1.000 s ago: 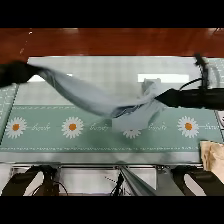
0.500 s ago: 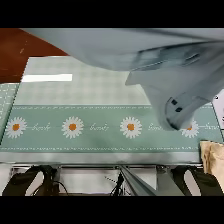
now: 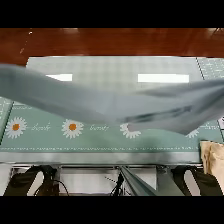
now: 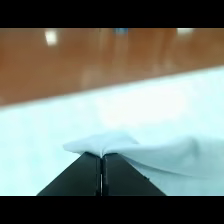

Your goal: Fold the shirts.

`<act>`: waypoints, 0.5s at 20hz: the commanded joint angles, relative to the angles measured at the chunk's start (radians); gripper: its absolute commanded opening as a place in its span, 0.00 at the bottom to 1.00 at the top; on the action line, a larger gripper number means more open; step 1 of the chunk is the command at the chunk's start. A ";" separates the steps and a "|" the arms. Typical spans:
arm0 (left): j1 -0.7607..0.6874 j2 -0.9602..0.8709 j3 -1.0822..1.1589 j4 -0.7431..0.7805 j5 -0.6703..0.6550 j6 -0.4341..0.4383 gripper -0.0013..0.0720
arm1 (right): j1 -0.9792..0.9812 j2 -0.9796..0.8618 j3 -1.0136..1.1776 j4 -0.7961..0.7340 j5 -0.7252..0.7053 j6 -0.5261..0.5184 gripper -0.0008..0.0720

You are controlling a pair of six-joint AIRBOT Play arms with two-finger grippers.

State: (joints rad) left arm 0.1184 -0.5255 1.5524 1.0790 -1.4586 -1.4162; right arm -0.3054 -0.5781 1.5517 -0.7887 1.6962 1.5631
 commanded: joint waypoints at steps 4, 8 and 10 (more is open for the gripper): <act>0.000 0.008 -0.126 0.188 -0.344 -0.067 0.05 | 0.016 -0.019 -0.001 -0.156 0.161 0.006 0.03; 0.000 0.009 -0.439 0.172 -0.259 -0.067 0.05 | 0.016 -0.067 -0.233 -0.155 0.160 -0.034 0.03; 0.000 0.007 -0.611 0.063 -0.149 -0.066 0.05 | 0.016 -0.106 -0.408 -0.079 0.156 -0.077 0.03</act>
State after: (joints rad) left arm 0.1184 -0.5182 1.1503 1.2243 -1.6985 -1.4780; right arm -0.2893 -0.6441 1.3251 -0.9195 1.8416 1.5326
